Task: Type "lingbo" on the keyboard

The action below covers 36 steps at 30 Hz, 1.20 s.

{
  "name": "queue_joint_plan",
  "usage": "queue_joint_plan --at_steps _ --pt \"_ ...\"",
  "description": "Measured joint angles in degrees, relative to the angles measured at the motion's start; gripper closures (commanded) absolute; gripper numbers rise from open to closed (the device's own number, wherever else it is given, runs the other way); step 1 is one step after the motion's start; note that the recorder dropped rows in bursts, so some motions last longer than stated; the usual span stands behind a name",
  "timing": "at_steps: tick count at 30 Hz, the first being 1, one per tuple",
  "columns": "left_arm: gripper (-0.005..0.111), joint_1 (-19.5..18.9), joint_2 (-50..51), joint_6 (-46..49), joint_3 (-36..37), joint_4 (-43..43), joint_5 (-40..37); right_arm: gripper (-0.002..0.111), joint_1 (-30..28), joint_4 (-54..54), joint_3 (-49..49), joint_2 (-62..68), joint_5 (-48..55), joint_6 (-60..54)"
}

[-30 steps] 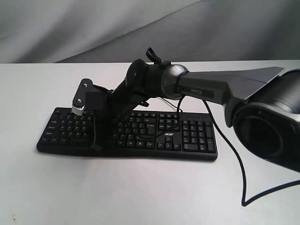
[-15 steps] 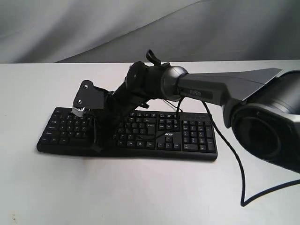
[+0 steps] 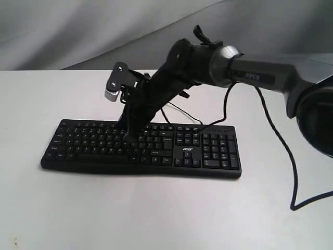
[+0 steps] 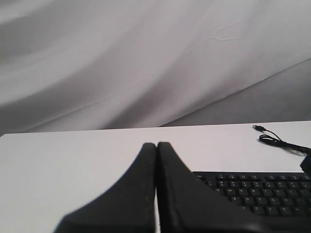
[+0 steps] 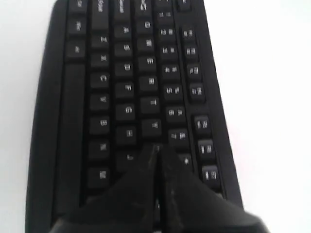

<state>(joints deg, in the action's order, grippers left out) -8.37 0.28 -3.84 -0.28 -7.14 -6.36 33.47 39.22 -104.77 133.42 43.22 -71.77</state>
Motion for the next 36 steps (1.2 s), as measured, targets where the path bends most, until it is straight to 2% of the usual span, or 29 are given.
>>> queue_joint_plan --at_steps 5,36 --pt "0.106 0.0 0.0 0.0 0.0 0.0 0.0 0.108 -1.7 2.3 3.7 0.0 0.2 -2.2" --pt "0.106 0.0 0.0 0.0 0.0 0.0 0.0 0.108 -1.8 4.1 3.9 1.8 -2.8 -4.1"
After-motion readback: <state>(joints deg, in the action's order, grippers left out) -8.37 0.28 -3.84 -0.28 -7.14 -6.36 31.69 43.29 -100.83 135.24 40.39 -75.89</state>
